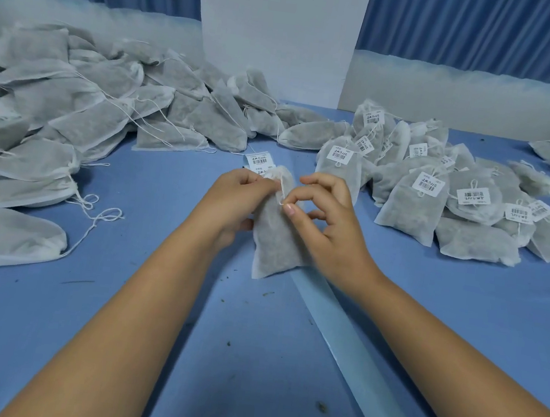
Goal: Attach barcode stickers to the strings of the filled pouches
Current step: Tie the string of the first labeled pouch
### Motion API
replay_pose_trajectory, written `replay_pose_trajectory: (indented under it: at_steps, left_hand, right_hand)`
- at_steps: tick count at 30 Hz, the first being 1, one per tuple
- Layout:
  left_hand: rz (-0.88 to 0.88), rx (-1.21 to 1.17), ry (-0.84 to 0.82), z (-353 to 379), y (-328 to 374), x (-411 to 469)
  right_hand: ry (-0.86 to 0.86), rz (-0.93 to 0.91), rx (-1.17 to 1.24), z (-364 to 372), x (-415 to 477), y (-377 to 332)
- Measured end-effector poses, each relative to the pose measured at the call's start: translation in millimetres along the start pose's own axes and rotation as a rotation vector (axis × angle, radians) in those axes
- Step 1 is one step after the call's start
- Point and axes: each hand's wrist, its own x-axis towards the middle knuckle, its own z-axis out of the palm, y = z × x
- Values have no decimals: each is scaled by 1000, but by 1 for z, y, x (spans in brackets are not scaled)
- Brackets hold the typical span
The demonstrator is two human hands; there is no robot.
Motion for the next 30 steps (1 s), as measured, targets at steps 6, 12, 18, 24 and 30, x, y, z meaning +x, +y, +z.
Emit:
replay_pose_trajectory:
  at_steps: [6, 12, 18, 24, 30]
  left_hand:
    - [-81, -244, -2, -7, 4, 4]
    - [-94, -329, -97, -7, 2, 5]
    - [-97, -19, -293, -11, -1, 2]
    - [-107, -34, -97, -18, -6, 14]
    - [-162, -245, 85, -41, -7, 27]
  right_hand:
    - [-39, 65, 14, -1, 3, 3]
    - [-59, 23, -36, -3, 4, 10]
    - [-29, -4, -6, -4, 5, 15]
    - [13, 177, 225, -7, 9, 22]
    - [-113, 363, -206, -4, 11, 42]
